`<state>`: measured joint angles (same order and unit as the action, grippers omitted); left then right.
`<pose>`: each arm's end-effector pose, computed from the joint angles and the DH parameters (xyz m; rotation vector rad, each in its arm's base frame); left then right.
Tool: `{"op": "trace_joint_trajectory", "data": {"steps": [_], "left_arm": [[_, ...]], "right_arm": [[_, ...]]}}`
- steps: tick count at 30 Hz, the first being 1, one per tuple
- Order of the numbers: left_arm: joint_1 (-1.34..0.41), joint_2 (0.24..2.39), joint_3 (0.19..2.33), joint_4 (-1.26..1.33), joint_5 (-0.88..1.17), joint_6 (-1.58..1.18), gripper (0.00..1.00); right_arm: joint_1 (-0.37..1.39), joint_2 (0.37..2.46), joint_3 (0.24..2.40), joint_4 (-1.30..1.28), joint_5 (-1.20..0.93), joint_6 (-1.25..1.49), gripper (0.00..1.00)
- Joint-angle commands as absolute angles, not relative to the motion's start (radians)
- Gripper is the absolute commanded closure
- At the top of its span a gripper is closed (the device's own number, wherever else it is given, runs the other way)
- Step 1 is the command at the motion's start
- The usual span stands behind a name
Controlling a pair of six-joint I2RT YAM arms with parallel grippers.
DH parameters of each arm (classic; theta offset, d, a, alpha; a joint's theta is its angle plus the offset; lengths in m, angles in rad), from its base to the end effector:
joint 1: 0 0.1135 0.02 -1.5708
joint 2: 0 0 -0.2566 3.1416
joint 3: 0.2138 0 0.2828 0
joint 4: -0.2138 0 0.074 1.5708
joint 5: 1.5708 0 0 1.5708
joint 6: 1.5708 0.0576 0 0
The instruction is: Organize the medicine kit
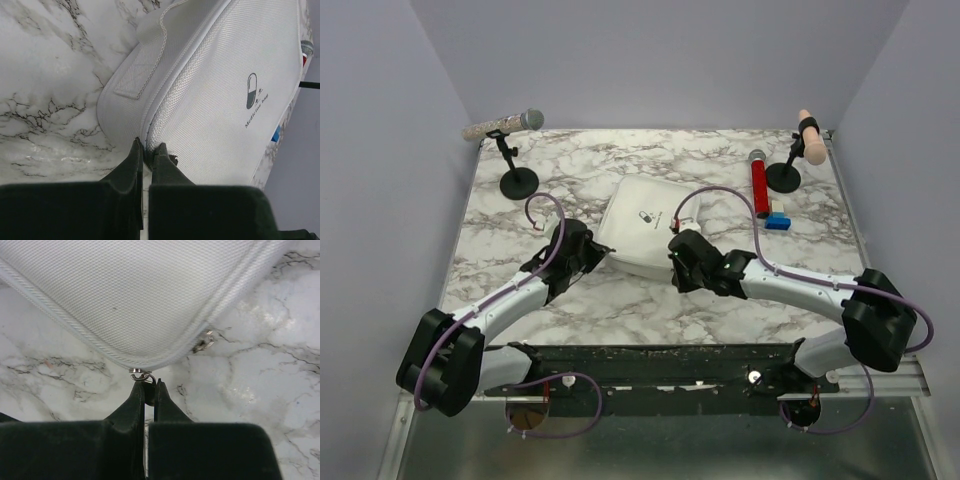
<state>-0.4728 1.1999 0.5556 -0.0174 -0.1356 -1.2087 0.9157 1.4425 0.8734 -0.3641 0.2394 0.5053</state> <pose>0.2594 -0.1239 0.1541 -0.9126 2.1518 -0.7448 0.2117 0.2531 0.1652 -0.4107 2.4584 0.3090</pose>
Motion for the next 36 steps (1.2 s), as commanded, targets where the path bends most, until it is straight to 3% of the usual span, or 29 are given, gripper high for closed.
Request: {"op": "trace_joint_trajectory", "data": {"steps": [1,16,18,20,22,24,26,36], "left_arm": [[-0.402,1.224,0.509,-0.155,-0.275,-1.046,1.0],[-0.387,1.215,0.514,-0.164,-0.27,-1.026,1.0],[-0.388,1.2,0.522,-0.178,-0.264,-1.02,1.0],[-0.387,1.181,0.535,-0.192,-0.252,-1.005,1.0],[-0.388,1.16,0.554,-0.201,-0.235,-0.986,0.79],[-0.388,1.134,0.569,-0.212,-0.219,-0.977,0.54],[-0.391,1.109,0.593,-0.228,-0.21,-0.965,0.4],[-0.442,0.964,0.752,-0.397,-0.354,-0.813,0.04]], "right_arm": [[0.835,1.398,0.807,-0.529,0.39,0.502,0.99],[0.704,1.404,0.836,-0.499,0.376,0.486,0.99],[0.704,1.396,0.856,-0.496,0.345,0.466,0.9],[0.704,1.368,0.858,-0.485,0.302,0.445,0.65],[0.704,1.327,0.847,-0.476,0.266,0.433,0.47],[0.704,1.287,0.841,-0.477,0.241,0.425,0.37],[0.704,1.249,0.845,-0.492,0.227,0.42,0.3],[0.704,1.036,0.758,-0.41,0.207,0.37,0.26]]}}
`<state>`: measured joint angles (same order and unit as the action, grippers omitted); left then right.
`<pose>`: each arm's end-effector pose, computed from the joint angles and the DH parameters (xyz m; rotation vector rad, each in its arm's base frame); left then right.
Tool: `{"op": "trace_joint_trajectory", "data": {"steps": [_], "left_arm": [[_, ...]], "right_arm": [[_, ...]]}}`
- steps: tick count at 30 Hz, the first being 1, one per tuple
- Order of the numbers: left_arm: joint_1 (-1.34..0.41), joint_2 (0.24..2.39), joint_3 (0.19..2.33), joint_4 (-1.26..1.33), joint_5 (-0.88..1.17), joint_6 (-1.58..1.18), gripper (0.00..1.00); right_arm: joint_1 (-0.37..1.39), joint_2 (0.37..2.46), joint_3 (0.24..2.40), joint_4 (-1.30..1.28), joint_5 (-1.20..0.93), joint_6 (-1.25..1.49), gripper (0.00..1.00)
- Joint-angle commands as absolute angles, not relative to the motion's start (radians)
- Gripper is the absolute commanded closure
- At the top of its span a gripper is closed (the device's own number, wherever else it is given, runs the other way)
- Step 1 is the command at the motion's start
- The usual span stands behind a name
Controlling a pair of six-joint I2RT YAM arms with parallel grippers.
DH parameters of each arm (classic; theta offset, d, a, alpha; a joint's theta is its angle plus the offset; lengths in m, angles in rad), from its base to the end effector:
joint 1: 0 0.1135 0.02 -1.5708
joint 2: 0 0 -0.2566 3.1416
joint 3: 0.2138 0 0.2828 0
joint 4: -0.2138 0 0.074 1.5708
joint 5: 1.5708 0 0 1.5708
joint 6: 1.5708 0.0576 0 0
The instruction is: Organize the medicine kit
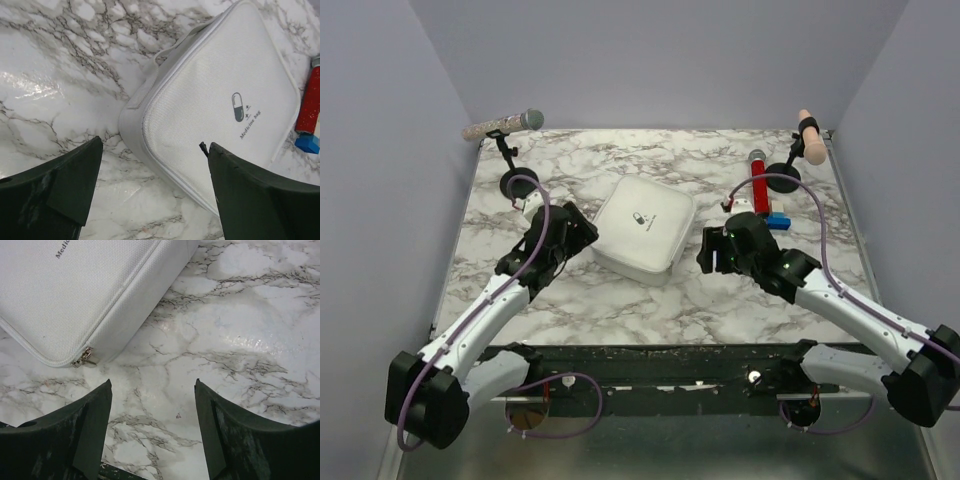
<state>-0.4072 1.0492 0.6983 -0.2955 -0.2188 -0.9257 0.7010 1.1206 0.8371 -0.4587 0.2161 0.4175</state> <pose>0.2586 -0.0979 0.2189 -0.6932 2.1352 -0.4968 0.2269 0.1753 0.2368 -0.2174 2.3037 0.3267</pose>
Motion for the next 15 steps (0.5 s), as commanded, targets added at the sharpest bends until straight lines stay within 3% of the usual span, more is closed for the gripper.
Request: {"op": "trace_joint_trajectory", "data": {"steps": [1,11,14,15], "left_arm": [[-0.452,0.942,0.752,-0.412,-0.394,-0.799,0.02],[-0.462,0.729,0.615,-0.463,-0.577,-0.911,0.01],[-0.462,0.753,0.655,-0.526,-0.584,-0.934,0.01],[-0.462,0.768,0.676,-0.557,-0.583,-0.934,0.01]], "right_arm": [[0.704,1.007,0.733,-0.379,0.198,0.356,0.26],[0.704,0.807,0.592,-0.245,0.268,0.394,0.25],[0.704,0.766,0.566,-0.203,0.276,0.419,0.13],[0.704,0.758,0.56,-0.193,0.276,0.425,0.03]]}}
